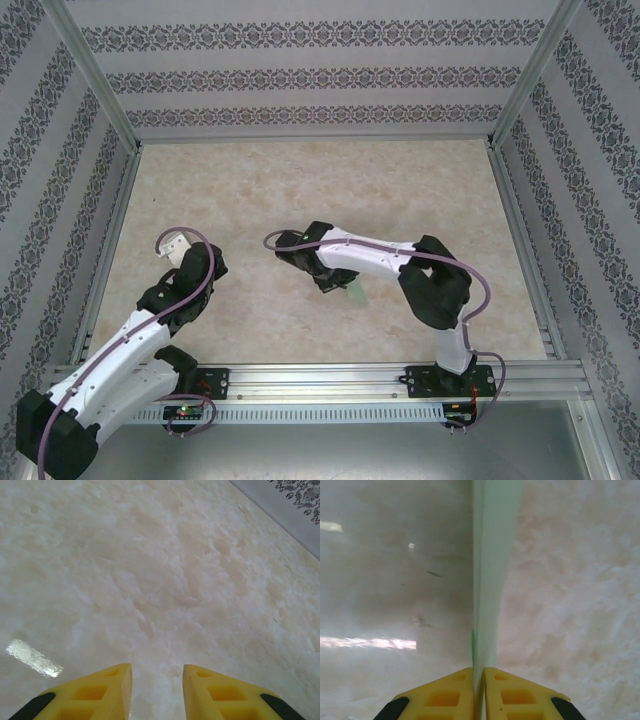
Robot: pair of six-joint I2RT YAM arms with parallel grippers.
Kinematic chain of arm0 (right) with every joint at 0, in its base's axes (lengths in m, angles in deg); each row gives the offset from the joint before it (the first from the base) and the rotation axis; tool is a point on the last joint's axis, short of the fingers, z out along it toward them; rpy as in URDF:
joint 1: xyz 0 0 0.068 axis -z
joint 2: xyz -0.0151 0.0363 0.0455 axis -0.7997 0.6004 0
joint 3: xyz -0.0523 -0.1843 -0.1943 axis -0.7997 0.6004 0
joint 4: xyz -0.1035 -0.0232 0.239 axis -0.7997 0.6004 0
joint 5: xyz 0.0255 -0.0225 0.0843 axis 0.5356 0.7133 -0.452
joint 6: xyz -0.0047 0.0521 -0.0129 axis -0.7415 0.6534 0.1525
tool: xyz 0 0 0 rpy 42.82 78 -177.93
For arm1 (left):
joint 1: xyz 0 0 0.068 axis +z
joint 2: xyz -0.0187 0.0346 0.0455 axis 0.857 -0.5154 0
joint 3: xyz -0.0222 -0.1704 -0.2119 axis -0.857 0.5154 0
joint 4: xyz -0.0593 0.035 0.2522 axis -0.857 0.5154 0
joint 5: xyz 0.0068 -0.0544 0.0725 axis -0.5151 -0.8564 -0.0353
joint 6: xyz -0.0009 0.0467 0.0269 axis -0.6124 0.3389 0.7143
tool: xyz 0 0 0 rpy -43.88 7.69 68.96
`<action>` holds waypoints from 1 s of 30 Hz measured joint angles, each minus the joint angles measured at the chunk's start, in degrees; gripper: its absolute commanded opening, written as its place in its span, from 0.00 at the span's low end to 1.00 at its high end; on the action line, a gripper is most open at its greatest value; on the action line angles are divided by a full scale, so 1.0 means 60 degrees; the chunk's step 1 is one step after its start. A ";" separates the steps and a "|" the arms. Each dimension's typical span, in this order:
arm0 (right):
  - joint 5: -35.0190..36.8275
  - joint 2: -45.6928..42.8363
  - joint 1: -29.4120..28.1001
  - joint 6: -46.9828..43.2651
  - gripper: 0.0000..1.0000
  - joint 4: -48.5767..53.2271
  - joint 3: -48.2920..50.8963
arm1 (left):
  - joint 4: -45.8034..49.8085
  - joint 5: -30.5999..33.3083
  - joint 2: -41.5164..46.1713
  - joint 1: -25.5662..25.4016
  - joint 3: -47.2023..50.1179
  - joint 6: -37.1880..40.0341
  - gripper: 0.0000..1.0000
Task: Fold a paper plane with a square sheet of paper (pick it up from the middle)
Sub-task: Turn over the paper at the center of the table.
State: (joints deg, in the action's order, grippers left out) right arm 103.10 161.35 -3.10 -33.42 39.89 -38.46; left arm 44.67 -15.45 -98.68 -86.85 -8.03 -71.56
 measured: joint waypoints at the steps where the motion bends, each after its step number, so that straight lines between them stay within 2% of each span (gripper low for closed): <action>1: -0.0160 0.0186 -0.0011 0.0011 0.25 -0.0124 -0.0127 | 0.0018 0.0029 0.0113 0.0000 0.0047 -0.0025 0.35; 3: -0.0539 0.0412 -0.0055 -0.0036 0.25 -0.0423 -0.0280 | 0.0084 0.0069 0.0291 0.0000 0.0146 -0.0066 0.35; 7: -0.1705 0.0277 -0.0051 -0.0222 0.48 -0.1494 -0.0186 | 0.0175 0.0047 0.0346 0.0000 0.0226 -0.0007 0.34; 9: -0.2346 -0.0171 0.0004 -0.0306 0.49 -0.2364 0.0317 | 0.0164 -0.0036 0.0310 0.0000 0.0226 0.0102 0.33; 12: -0.3173 -0.1599 0.0219 -0.0240 0.51 -0.3628 0.1599 | 0.0036 -0.0444 -0.0055 0.0000 0.0186 0.0357 0.32; 16: -0.3490 -0.4517 0.1315 0.0175 0.56 -0.5388 0.3861 | -0.0648 -0.1749 -0.1180 0.0000 -0.0025 0.0798 0.32; 20: -0.4207 -0.6885 0.3362 0.0750 0.57 -0.7570 0.6502 | -0.1384 -0.3344 -0.3071 -0.0106 -0.0812 0.1140 0.32; 23: -0.5169 -0.7082 0.4696 0.0991 0.55 -0.8633 0.7850 | -0.1752 -0.4353 -0.4612 -0.0550 -0.1832 0.1406 0.34; 25: -0.5781 -0.6827 0.5249 0.0987 0.54 -0.8950 0.8215 | -0.1960 -0.4980 -0.5566 -0.0980 -0.2568 0.1585 0.34; 30: -0.6965 -0.5978 0.5519 0.0758 0.51 -0.9781 0.8145 | -0.2127 -0.5989 -0.7588 -0.1796 -0.4065 0.1741 0.33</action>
State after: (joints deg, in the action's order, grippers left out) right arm 61.31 125.48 30.01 -28.87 -18.80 10.41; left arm 31.90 -51.38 -144.20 -97.63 -32.43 -61.12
